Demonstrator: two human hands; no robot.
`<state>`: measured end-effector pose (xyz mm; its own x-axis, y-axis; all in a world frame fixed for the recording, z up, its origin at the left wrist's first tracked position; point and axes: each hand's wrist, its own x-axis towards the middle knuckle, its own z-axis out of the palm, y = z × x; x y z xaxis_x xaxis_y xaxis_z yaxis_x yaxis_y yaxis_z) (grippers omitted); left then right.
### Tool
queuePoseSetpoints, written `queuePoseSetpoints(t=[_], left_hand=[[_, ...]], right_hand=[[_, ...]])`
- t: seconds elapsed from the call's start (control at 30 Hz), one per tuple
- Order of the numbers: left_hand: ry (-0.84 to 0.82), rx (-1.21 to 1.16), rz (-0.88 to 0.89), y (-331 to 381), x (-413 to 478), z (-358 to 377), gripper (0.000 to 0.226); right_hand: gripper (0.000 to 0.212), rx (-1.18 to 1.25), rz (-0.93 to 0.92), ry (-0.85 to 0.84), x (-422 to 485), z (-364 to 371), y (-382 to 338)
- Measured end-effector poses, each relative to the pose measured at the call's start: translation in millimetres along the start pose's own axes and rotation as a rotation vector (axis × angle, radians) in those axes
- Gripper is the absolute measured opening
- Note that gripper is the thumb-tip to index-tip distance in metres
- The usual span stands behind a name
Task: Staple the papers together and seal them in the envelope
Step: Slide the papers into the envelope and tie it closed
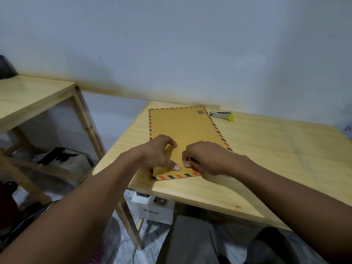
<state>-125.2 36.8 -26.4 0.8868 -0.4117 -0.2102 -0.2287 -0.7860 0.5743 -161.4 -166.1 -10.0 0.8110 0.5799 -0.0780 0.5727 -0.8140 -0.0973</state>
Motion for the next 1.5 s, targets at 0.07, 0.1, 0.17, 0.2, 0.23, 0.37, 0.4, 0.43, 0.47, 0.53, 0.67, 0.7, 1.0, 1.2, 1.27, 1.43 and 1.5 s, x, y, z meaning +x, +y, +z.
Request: queuePoseSetpoints(t=[0.07,0.1,0.17,0.2,0.23,0.37,0.4,0.43,0.47,0.53,0.67,0.7,1.0,1.2,1.27,1.43,1.5], left_hand=[[0.002,-0.007,0.004,-1,1,0,0.083],[0.000,-0.006,0.004,-2,1,0,0.085],[-0.006,0.015,0.002,-3,2,0,0.089],[-0.008,0.025,-0.001,-2,3,-1,0.091],[-0.007,0.032,-0.006,-1,5,0,0.092],[0.078,0.077,-0.019,8,7,9,0.096],[0.106,0.091,-0.013,9,8,13,0.097],[0.121,0.094,-0.011,8,8,15,0.098],[0.123,0.093,-0.010,8,8,17,0.099],[0.107,0.091,-0.014,6,8,16,0.099],[0.089,0.097,-0.024,8,10,15,0.099],[0.088,0.098,-0.024,8,10,15,0.099],[0.083,0.089,-0.045,9,11,12,0.096],[0.076,0.100,-0.070,13,10,14,0.097],[0.069,0.091,-0.077,12,9,14,0.097],[-0.004,0.054,-0.081,7,8,5,0.087],[-0.030,0.054,-0.080,5,7,1,0.087]], right_hand=[[0.014,0.048,0.013,-0.027,17,-6,8],[0.014,0.080,0.020,-0.033,25,-9,12],[0.012,0.145,0.043,-0.051,39,-12,21],[0.011,0.181,0.056,-0.058,46,-14,24],[0.010,0.220,0.071,-0.057,52,-15,28],[0.012,0.354,0.136,-0.046,67,-18,46],[0.011,0.383,0.148,-0.050,69,-17,50],[0.010,0.408,0.158,-0.055,70,-17,53],[0.010,0.424,0.166,-0.058,71,-16,56],[0.009,0.438,0.174,-0.061,71,-15,59],[0.009,0.438,0.198,-0.047,69,-10,65],[0.009,0.439,0.206,-0.044,66,-10,67],[0.013,0.016,0.169,0.104,-3,-12,52],[0.021,-0.350,-0.046,0.157,-47,-1,16],[0.025,-0.350,-0.053,0.120,-54,4,5],[0.023,-0.260,-0.098,0.097,-49,12,-16],[0.018,-0.207,-0.096,0.087,-42,12,-20]])
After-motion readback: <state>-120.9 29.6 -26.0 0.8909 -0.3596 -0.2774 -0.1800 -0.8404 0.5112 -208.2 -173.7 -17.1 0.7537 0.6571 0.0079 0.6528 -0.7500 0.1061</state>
